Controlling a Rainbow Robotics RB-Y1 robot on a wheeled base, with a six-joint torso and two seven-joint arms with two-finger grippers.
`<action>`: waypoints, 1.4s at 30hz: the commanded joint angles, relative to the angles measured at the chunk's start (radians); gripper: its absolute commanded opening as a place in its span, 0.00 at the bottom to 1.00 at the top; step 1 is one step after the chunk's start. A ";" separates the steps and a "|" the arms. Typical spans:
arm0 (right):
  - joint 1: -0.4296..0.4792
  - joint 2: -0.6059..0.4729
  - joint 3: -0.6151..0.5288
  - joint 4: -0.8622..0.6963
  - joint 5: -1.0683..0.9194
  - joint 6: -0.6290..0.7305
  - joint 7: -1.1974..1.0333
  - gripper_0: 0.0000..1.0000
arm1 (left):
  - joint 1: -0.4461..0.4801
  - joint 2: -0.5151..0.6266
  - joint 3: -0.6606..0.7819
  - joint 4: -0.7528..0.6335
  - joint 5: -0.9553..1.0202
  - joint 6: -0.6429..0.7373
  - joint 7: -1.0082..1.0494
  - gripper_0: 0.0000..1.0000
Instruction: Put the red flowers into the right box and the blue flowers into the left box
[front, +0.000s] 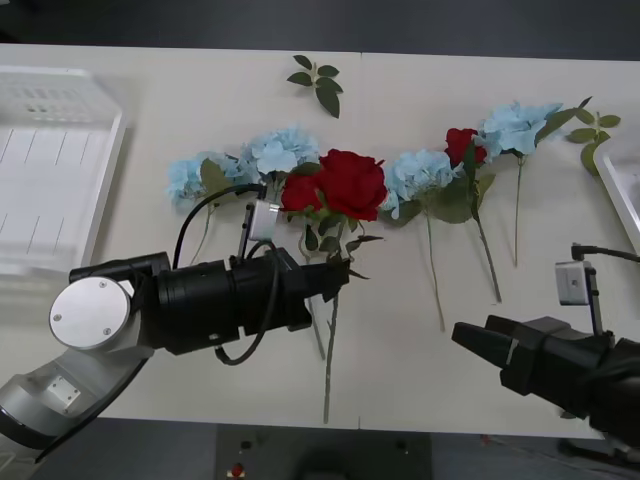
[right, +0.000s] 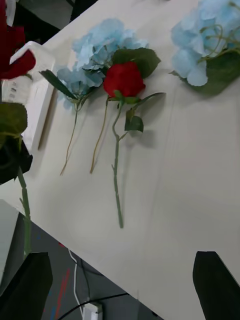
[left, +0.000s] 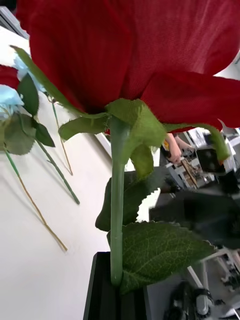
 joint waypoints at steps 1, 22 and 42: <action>-0.168 -0.013 0.173 0.004 0.005 -0.052 0.039 0.82 | 0.012 0.018 0.008 -0.045 0.010 -0.048 -0.054 0.01; -0.567 0.145 0.521 0.143 0.012 -0.147 0.030 0.83 | -0.031 -0.021 -0.015 -0.047 0.025 -0.086 -0.071 0.01; -0.598 0.264 0.536 0.113 0.009 -0.069 0.028 0.83 | -0.041 -0.019 -0.066 -0.047 0.024 -0.120 -0.088 0.01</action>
